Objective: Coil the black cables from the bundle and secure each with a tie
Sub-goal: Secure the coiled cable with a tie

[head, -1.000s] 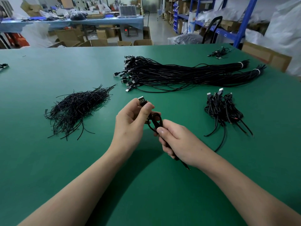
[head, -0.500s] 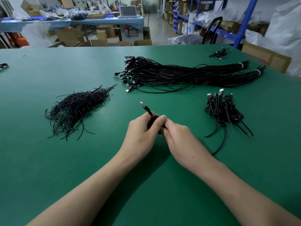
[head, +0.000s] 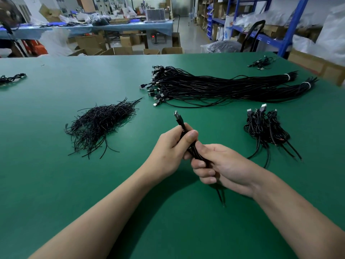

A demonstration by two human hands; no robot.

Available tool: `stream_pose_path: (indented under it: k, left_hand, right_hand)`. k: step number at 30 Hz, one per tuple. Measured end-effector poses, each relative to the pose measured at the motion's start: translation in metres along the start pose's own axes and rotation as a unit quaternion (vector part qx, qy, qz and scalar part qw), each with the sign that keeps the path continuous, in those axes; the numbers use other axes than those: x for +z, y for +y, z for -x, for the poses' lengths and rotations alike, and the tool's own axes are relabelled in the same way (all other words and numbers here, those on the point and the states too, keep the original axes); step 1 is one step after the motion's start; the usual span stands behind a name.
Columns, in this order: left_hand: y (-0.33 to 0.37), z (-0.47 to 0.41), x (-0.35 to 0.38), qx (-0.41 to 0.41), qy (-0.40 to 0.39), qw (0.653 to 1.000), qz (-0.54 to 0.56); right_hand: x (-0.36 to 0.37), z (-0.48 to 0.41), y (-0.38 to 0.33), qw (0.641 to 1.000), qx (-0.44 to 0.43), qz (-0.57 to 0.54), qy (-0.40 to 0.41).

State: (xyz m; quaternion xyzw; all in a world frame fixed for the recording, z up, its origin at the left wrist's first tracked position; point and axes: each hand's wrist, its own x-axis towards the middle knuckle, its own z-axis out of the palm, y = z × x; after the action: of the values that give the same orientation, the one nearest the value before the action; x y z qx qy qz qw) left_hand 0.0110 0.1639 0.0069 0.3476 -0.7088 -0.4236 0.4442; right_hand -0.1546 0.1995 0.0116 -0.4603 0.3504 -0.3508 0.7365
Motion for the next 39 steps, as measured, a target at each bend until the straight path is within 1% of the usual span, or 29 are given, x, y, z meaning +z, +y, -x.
stream_pose_path:
  k: [4, 7, 11, 13, 14, 15, 16, 17, 18, 20, 21, 22, 23, 25, 27, 30, 34, 37, 39]
  left_hand:
    - [-0.004, -0.001, -0.001, 0.013, -0.010, 1.000, -0.026]
    - [-0.005, -0.002, 0.000, 0.015, 0.004, 1.000, -0.019]
    - [-0.006, -0.005, -0.003, 0.011, 0.002, 0.999, -0.032]
    - [-0.001, -0.009, -0.013, -0.026, 0.002, 0.999, -0.036]
    - [0.002, -0.012, -0.023, -0.052, 0.017, 0.997, -0.048]
    - [0.005, -0.015, -0.037, -0.075, 0.044, 0.993, -0.083]
    - [0.008, -0.018, -0.054, -0.096, 0.075, 0.982, -0.145]
    - [0.011, -0.020, -0.073, -0.119, 0.095, 0.961, -0.232]
    - [0.013, -0.020, -0.094, -0.150, 0.096, 0.926, -0.333]
    - [0.014, -0.018, -0.127, -0.230, 0.064, 0.832, -0.500]
    - [0.012, -0.015, -0.139, -0.267, 0.053, 0.788, -0.552]
    - [0.011, -0.010, -0.146, -0.294, 0.047, 0.753, -0.587]
    - [0.009, -0.005, -0.150, -0.314, 0.043, 0.728, -0.608]
    - [0.005, 0.003, -0.154, -0.343, 0.037, 0.703, -0.622]
    - [0.003, 0.008, -0.156, -0.358, 0.041, 0.696, -0.620]
    - [0.005, 0.010, -0.157, -0.371, 0.053, 0.700, -0.608]
    - [0.003, 0.012, -0.157, -0.369, 0.046, 0.695, -0.616]
    - [0.004, 0.012, -0.157, -0.349, 0.080, 0.694, -0.624]
    - [0.012, 0.008, -0.155, -0.304, 0.124, 0.710, -0.623]
  right_hand:
    - [-0.002, 0.002, -0.002, 0.998, 0.028, -0.042, -0.043]
    - [0.000, 0.001, -0.001, 0.999, 0.013, -0.033, -0.028]
    - [0.001, -0.003, 0.002, 0.998, -0.032, 0.038, 0.033]
    - [0.000, -0.005, 0.003, 0.992, -0.055, 0.083, 0.078]
    - [-0.001, -0.005, 0.003, 0.986, -0.067, 0.109, 0.103]
    - [-0.001, -0.005, 0.002, 0.980, -0.077, 0.131, 0.128]
    - [-0.002, -0.006, 0.002, 0.974, -0.086, 0.146, 0.149]
    - [-0.002, -0.006, 0.002, 0.970, -0.093, 0.153, 0.166]
    - [-0.002, -0.006, 0.003, 0.966, -0.097, 0.156, 0.180]
    - [-0.001, -0.007, 0.004, 0.962, -0.096, 0.159, 0.199]
    - [0.000, -0.007, 0.005, 0.961, -0.093, 0.160, 0.204]
    - [0.000, -0.008, 0.006, 0.961, -0.089, 0.160, 0.207]
    - [0.001, -0.008, 0.006, 0.961, -0.084, 0.159, 0.209]
    - [0.001, -0.008, 0.007, 0.962, -0.080, 0.152, 0.214]
    - [0.001, -0.008, 0.007, 0.963, -0.080, 0.145, 0.215]
    - [0.002, -0.007, 0.006, 0.963, -0.081, 0.141, 0.215]
    - [0.002, -0.007, 0.006, 0.963, -0.079, 0.141, 0.215]
    - [0.003, -0.006, 0.006, 0.962, -0.078, 0.149, 0.217]
    - [0.003, -0.006, 0.006, 0.960, -0.079, 0.154, 0.221]
